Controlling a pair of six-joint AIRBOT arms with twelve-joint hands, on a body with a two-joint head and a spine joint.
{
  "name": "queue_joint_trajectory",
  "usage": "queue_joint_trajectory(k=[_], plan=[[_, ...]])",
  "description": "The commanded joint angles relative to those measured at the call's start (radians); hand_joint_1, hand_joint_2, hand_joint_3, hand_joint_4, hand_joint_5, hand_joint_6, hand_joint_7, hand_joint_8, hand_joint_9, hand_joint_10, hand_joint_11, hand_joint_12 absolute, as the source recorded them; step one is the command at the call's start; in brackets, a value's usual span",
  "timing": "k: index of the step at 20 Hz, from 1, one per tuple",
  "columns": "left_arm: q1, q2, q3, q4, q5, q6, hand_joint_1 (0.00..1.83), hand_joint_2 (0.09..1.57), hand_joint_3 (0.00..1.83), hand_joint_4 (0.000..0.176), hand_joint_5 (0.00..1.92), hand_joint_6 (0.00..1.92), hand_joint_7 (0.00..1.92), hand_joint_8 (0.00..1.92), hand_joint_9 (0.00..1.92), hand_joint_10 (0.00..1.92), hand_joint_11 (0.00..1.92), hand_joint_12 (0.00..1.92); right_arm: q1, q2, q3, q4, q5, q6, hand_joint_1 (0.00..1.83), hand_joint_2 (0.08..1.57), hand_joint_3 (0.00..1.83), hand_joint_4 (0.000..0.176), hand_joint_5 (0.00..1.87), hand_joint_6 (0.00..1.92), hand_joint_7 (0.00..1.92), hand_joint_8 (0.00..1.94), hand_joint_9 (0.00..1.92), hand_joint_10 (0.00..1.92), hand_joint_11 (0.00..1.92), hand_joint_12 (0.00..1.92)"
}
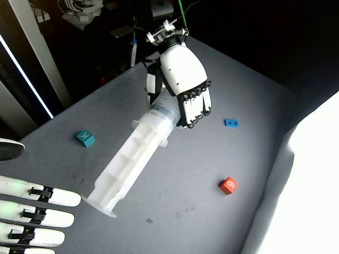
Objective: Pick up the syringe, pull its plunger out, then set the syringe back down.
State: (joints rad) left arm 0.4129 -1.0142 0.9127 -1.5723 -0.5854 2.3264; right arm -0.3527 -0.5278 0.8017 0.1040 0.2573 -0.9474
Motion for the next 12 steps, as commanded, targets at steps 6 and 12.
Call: queue_joint_trajectory(k=[6,12], plan=[[0.107,0.007,0.014,0.199,0.015,-0.209,1.13,1.3,0.0,0.0,0.62,1.39,0.69,1.58,0.53,1.34,0.36,1.66,0.007,-0.001,0.002,0.004,0.1,-0.003,0.6,0.9,0.01,0.0,0.03,0.0,0.08,0.0,0.1,0.0,0.0,0.33],[0.23,0.006,0.016,0.35,-0.03,-0.411,1.11,1.3,0.0,0.013,0.63,1.48,0.68,1.5,0.57,1.19,0.39,1.55,-0.006,-0.008,0.0,0.004,0.1,-0.027,0.6,0.92,0.01,0.0,0.03,0.0,0.08,0.01,0.11,0.0,0.0,0.38]])
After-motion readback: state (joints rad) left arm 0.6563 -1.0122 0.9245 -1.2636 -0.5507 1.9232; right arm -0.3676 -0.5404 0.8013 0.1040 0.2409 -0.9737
